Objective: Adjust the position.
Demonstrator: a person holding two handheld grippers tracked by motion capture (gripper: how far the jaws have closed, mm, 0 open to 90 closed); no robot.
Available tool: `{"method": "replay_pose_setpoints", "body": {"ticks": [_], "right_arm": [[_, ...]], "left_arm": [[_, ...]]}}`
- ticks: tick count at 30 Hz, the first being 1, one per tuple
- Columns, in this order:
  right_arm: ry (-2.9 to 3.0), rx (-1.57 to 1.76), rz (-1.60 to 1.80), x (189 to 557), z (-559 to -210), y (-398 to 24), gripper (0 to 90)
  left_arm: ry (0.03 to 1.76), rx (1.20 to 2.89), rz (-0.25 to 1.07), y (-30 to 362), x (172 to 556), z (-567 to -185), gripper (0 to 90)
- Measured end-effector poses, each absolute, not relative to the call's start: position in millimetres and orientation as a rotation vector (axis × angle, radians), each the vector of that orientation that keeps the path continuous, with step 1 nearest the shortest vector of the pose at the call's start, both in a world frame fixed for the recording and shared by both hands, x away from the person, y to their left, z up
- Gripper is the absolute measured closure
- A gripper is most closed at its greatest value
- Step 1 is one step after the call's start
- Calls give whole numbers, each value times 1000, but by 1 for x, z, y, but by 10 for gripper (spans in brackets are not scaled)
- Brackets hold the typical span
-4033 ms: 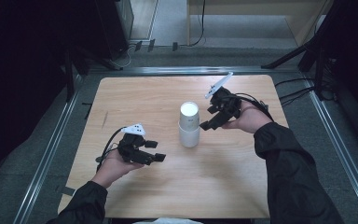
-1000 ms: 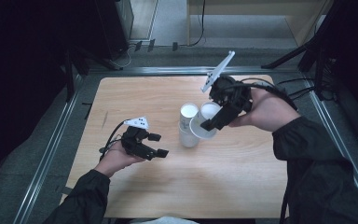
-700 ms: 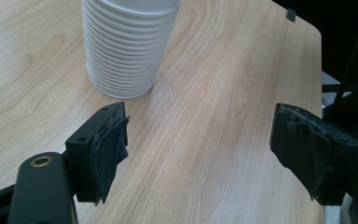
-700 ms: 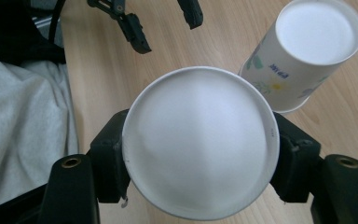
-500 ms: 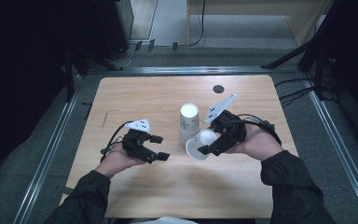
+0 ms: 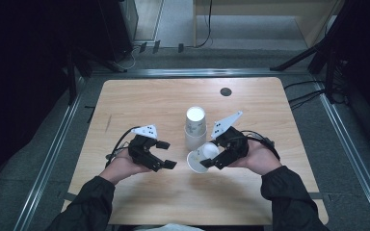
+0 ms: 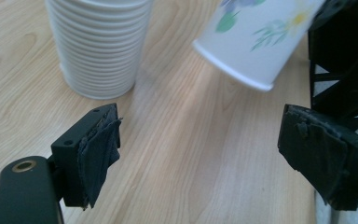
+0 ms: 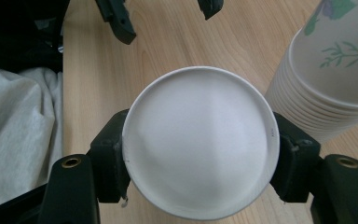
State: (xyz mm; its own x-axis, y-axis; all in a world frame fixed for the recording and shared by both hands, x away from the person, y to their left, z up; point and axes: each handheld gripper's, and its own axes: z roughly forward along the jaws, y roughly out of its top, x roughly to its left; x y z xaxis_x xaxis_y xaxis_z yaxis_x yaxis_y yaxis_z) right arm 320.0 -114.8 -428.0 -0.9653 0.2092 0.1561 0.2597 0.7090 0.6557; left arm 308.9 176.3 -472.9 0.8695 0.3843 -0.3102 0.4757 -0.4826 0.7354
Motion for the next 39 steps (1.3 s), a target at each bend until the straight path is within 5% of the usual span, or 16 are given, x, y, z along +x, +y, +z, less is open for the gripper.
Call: {"method": "replay_pose_setpoints", "body": {"ticks": [39], "right_arm": [[-2564,-321,-1311,314,-446,-85,345]], "left_arm": [[398,2174,-183,147,293,-478,167]]}}
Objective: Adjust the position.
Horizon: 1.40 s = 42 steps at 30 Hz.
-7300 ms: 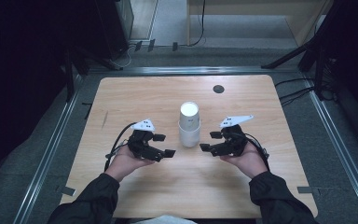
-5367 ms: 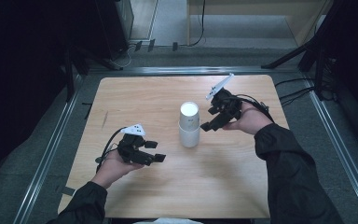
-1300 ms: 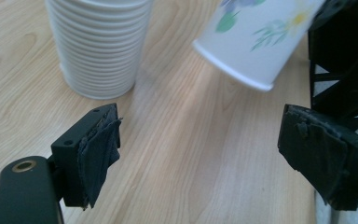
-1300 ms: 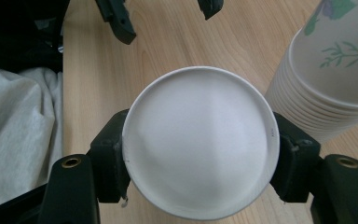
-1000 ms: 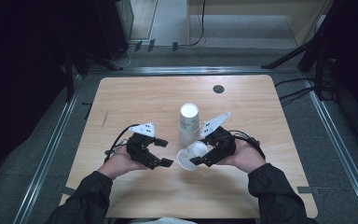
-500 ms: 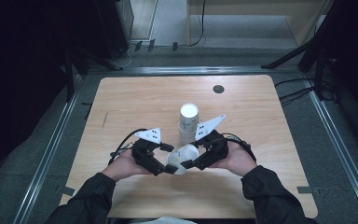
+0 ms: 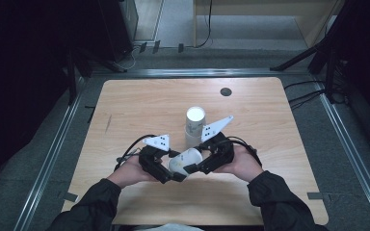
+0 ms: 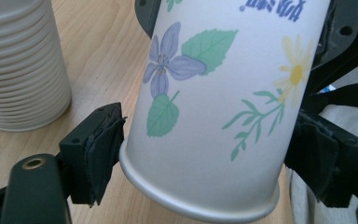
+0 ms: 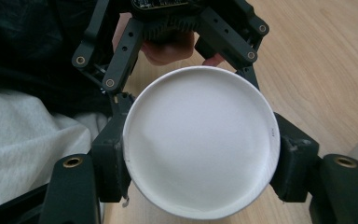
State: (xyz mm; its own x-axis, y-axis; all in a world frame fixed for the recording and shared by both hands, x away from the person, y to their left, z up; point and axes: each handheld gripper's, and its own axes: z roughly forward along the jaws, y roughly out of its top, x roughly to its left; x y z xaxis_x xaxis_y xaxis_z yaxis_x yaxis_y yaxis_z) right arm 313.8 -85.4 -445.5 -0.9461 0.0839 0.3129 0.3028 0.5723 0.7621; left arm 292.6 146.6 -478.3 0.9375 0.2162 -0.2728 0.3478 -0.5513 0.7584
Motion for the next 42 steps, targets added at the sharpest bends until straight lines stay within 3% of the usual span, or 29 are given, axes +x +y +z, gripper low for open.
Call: {"method": "replay_pose_setpoints", "body": {"ticks": [2,21,25,27,42], "right_arm": [[-2563,-323,-1308,314,-447,-85,349],[-2512,-357,-1310,318,-448,-88,346],[-2526,-374,-1336,318,-448,-87,266],[-2560,-368,-1348,317,-446,-89,227],[-2695,-417,-1314,310,-460,-116,242]], "left_arm": [[386,2171,-177,148,293,-478,218],[360,2188,-160,149,292,-473,282],[356,2199,-157,151,293,-471,282],[349,2215,-157,152,294,-469,282],[301,2439,-139,145,305,-459,311]]}}
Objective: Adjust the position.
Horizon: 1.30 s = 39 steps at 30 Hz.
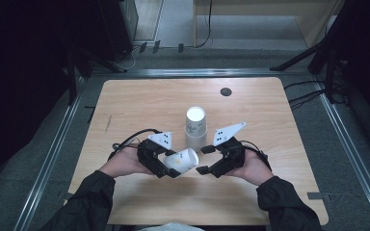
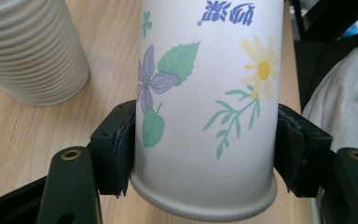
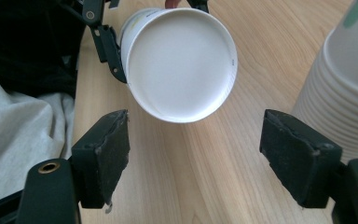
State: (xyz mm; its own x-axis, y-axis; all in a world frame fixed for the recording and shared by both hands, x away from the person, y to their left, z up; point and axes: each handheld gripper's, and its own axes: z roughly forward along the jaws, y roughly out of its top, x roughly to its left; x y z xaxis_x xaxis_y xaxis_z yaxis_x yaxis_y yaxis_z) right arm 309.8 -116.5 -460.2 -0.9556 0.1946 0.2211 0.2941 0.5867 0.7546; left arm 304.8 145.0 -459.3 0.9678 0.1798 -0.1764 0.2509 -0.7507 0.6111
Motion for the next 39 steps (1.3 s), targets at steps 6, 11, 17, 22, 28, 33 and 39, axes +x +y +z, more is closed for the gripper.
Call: {"method": "replay_pose_setpoints", "body": {"ticks": [6,11,17,22,28,33,39], "right_arm": [[-2726,-426,-1293,309,-467,-113,242],[-2746,-414,-1271,307,-470,-109,243],[-2762,-356,-1232,305,-476,-99,250],[-2782,-296,-1169,302,-483,-89,255],[-2798,-239,-1127,299,-488,-80,255],[-2802,-198,-1095,298,-490,-77,330],[-2822,-165,-1083,295,-488,-76,350]], "left_arm": [[268,2523,-121,137,305,-462,316],[228,2618,-107,127,304,-467,316],[213,2664,-121,121,301,-470,314],[222,2671,-162,118,301,-470,313],[196,2708,-178,112,298,-474,312],[190,2719,-167,111,296,-475,308],[167,2699,-152,113,295,-477,288]]}}
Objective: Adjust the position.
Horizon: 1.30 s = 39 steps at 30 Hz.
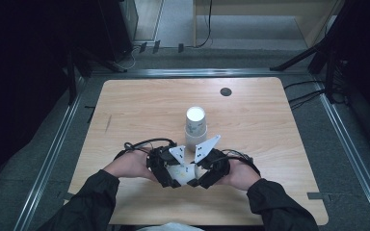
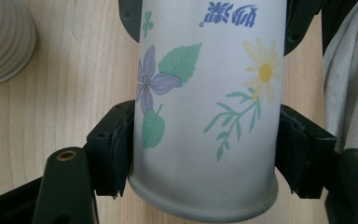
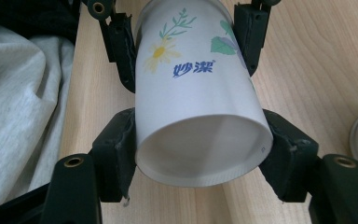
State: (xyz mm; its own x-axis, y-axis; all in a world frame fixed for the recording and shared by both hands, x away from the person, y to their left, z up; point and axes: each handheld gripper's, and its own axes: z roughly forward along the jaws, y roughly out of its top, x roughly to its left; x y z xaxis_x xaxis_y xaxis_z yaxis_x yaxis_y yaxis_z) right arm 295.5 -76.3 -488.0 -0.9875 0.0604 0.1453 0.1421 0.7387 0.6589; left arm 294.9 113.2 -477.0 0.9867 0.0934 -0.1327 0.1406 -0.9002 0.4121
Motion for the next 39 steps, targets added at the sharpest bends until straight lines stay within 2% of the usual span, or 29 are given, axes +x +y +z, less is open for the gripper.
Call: {"method": "replay_pose_setpoints", "body": {"ticks": [3,9,12,23,39], "right_arm": [[-2832,-163,-1092,295,-486,-77,352],[-2833,-190,-1136,299,-479,-83,352],[-2815,-208,-1177,301,-475,-89,351],[-2735,-199,-1287,305,-458,-104,351],[-2575,-136,-1380,309,-446,-100,350]], "left_arm": [[165,2667,-143,116,297,-474,262],[199,2581,-106,123,298,-467,125],[220,2523,-101,129,299,-463,101],[309,2355,-89,150,292,-457,98],[303,2155,-126,159,281,-452,137]]}}
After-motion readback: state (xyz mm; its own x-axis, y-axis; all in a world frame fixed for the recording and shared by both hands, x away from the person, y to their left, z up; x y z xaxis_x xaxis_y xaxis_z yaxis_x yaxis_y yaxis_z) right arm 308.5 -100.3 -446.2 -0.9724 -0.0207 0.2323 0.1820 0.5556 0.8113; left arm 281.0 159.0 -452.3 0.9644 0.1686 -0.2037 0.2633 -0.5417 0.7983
